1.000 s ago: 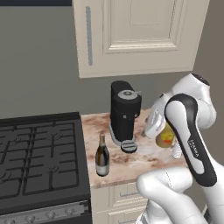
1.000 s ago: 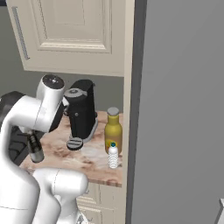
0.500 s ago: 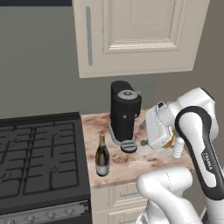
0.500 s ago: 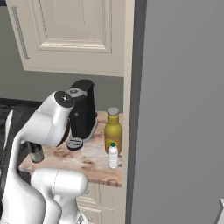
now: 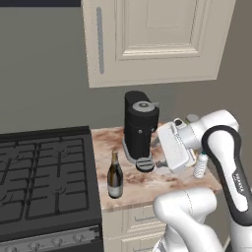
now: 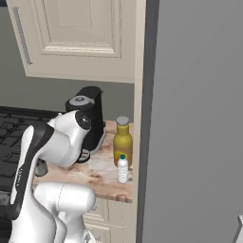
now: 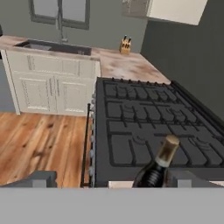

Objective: Place the drinks on the dining counter in a tight cluster.

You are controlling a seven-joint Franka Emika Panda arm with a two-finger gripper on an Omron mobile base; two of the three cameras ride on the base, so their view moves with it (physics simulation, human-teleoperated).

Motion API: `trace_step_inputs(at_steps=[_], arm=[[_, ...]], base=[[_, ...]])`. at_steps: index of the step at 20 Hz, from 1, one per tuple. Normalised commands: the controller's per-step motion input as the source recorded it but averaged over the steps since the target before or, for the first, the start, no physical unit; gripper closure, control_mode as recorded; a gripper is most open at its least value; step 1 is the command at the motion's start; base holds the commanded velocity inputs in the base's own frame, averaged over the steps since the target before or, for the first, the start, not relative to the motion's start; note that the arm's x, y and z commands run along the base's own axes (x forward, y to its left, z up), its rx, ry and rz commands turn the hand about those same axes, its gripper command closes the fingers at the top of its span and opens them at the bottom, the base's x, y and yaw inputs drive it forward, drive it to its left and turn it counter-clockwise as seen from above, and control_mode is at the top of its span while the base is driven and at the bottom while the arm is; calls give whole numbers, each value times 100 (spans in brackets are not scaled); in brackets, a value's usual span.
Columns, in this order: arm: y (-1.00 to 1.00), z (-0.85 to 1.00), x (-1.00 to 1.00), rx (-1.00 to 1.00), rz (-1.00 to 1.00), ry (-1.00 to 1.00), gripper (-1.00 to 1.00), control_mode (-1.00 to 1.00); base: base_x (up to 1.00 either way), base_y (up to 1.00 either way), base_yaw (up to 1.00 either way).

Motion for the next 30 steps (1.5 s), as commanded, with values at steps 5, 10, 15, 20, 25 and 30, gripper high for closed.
trace_step_inputs(at_steps=[5,10,15,20,25,30], arm=[[9,-11,0,18,1,0,-100,-100],[13,-18,0,14,0,0,-100,-100],[20,-21,2,4,0,1,-100,-100],[19,-23,4,1,0,2,-100,-100],[14,-22,9,2,0,0,-100,-100],[12,-17,12,1,0,0,-100,-100]], base=[[0,0,0],[0,0,0],[0,0,0],[0,0,0],[0,0,0],[0,0,0]])
